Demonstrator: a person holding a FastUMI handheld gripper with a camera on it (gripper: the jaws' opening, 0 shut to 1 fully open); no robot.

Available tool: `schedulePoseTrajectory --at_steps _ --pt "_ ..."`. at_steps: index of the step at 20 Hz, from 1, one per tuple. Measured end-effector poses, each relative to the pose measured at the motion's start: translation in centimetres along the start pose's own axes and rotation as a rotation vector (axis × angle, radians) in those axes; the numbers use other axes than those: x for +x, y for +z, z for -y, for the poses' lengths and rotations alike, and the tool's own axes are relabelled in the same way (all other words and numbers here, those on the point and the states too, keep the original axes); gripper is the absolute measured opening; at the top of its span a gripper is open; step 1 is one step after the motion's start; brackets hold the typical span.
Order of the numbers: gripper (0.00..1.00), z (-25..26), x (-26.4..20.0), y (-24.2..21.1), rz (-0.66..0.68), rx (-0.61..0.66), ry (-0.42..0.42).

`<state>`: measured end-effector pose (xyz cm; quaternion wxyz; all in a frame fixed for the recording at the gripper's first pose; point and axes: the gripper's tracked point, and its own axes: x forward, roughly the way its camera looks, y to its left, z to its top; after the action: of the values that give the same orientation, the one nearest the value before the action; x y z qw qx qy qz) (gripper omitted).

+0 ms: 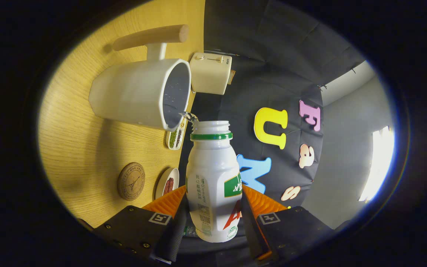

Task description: Take the bottle from table, then pour the juice into the cup, finally place the bottle on the coaster

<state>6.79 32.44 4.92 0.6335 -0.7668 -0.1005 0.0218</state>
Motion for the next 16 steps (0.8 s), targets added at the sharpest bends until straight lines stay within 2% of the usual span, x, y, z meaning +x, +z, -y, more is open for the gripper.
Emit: schedulePoseTrajectory --at_steps 16 --pt "0.71 0.43 0.13 0.78 0.019 -0.084 -0.001"
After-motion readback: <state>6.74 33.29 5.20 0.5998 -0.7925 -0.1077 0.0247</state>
